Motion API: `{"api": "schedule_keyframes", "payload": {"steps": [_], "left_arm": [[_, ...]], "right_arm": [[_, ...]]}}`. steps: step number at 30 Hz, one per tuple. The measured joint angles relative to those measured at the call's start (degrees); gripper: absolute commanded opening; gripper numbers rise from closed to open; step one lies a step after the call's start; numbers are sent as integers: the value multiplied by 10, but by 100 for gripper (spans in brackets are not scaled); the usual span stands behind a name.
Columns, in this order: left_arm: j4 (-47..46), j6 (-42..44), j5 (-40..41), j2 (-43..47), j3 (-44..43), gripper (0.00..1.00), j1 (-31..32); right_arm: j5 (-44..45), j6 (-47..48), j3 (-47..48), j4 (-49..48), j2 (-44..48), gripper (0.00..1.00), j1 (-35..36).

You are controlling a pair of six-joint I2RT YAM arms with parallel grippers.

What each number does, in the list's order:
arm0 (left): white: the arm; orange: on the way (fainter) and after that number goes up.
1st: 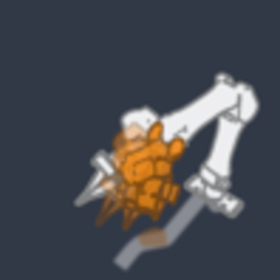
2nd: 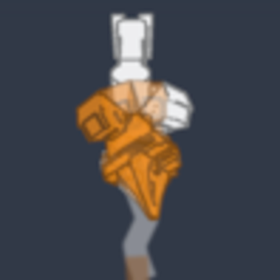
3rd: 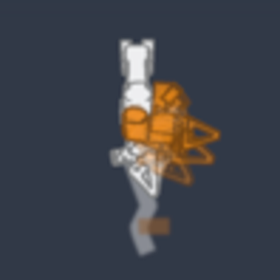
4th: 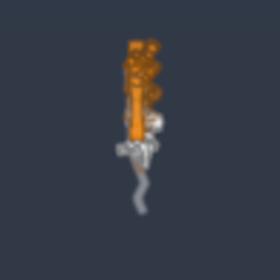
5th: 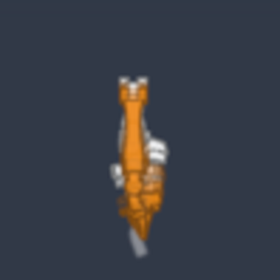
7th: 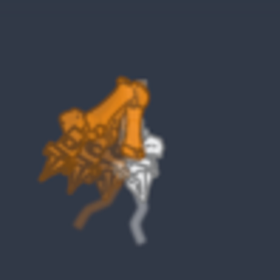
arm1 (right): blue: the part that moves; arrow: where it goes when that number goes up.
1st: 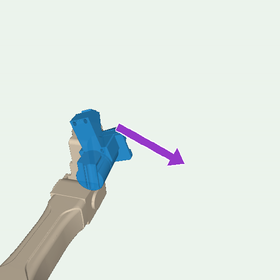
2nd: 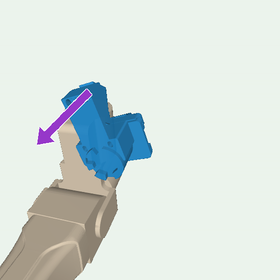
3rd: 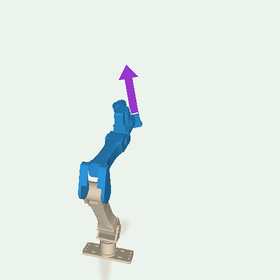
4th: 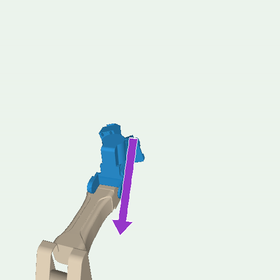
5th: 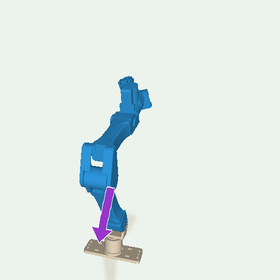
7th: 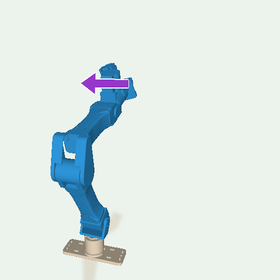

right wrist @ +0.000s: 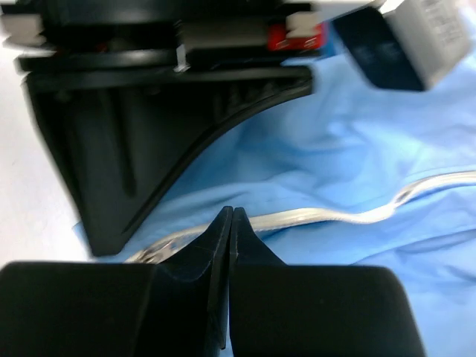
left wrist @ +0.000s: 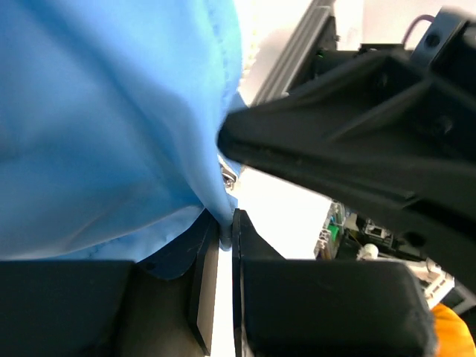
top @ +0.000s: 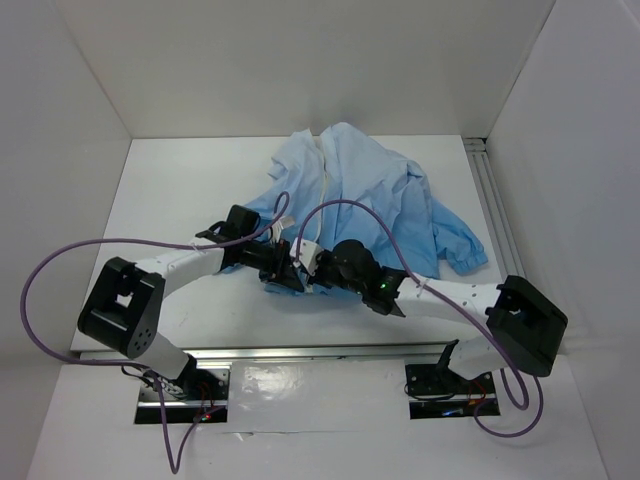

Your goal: Zip up the jacket

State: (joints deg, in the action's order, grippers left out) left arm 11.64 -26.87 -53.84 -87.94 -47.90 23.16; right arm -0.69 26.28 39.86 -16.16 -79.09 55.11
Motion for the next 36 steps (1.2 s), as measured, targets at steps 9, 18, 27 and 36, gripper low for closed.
{"api": "schedule_keyframes", "payload": {"steps": [9, 18, 27, 36], "left_arm": [[10, 3, -10, 9, 0, 0, -11], [31, 17, -9, 16, -2, 0, -28], [79, 59, -2, 16, -28, 0, -39], [150, 133, 41, 16, -51, 0, -59]], "right_arm": [[-28, -2, 0, -35, -1, 5, -18], [-256, -49, 58, 50, 2, 70, -156], [-452, -58, 107, 110, -14, 59, -215], [-542, -30, 123, 129, -41, 62, -225]]}}
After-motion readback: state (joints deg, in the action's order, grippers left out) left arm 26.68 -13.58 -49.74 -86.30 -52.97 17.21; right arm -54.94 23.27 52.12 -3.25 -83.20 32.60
